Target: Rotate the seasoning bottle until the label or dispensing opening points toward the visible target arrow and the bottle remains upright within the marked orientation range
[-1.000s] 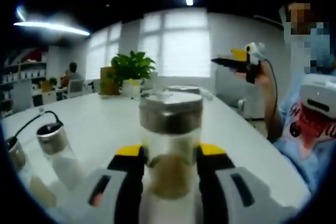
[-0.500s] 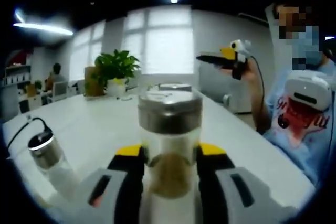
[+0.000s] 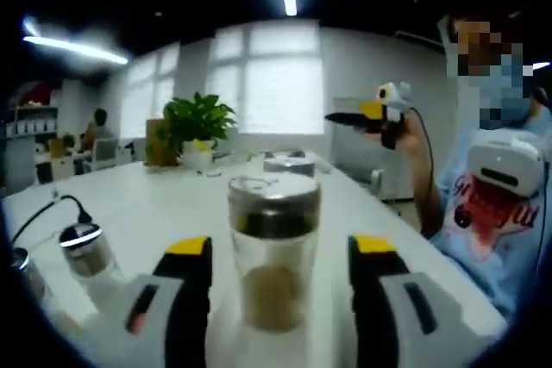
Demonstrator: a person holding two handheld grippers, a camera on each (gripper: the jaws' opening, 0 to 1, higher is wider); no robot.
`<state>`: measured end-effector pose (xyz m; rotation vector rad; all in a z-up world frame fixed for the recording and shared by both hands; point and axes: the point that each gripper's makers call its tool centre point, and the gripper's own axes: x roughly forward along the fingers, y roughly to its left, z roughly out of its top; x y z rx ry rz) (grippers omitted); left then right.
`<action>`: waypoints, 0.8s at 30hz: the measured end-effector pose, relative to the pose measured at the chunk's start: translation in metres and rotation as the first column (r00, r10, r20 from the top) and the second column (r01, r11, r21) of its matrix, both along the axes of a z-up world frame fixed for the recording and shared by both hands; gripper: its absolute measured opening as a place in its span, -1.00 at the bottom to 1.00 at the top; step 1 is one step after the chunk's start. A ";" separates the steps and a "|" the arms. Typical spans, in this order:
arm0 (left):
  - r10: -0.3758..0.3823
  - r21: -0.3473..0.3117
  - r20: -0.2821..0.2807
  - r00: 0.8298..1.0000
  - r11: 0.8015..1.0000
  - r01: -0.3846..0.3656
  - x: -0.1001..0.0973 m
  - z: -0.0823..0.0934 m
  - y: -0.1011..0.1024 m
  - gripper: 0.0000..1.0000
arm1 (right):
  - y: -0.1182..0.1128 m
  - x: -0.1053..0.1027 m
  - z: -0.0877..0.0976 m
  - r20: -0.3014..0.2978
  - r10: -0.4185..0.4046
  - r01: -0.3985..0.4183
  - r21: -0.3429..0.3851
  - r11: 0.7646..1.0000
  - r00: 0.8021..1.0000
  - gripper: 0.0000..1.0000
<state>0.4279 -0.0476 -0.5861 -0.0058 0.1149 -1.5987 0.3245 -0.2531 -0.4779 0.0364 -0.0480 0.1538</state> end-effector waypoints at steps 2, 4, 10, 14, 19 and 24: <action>0.040 -0.009 0.009 0.999 0.999 -0.040 0.002 0.003 0.002 0.60 | 0.000 0.001 -0.001 -0.007 -0.001 0.001 0.003 1.000 1.000 0.69; 0.138 -0.009 0.018 0.990 0.990 -0.138 0.008 0.003 0.003 0.57 | 0.001 0.001 -0.003 -0.016 0.005 -0.005 0.002 1.000 1.000 0.69; 0.312 0.064 -0.066 0.948 0.949 -0.308 0.002 -0.016 -0.004 0.84 | 0.002 0.001 -0.004 -0.020 0.008 -0.009 -0.004 1.000 1.000 0.68; 0.451 0.063 -0.012 0.892 0.891 -0.449 0.005 -0.012 0.000 0.66 | 0.006 0.001 -0.006 -0.026 0.018 -0.019 -0.026 0.999 0.999 0.68; 0.548 0.071 0.008 0.836 0.834 -0.547 0.010 -0.009 0.004 0.48 | 0.005 0.002 -0.009 -0.040 0.007 -0.008 -0.040 0.999 0.999 0.68; 0.652 0.049 -0.024 0.758 0.758 -0.651 0.016 -0.003 0.012 0.49 | 0.002 0.003 -0.011 -0.049 -0.004 0.002 -0.034 0.999 0.999 0.68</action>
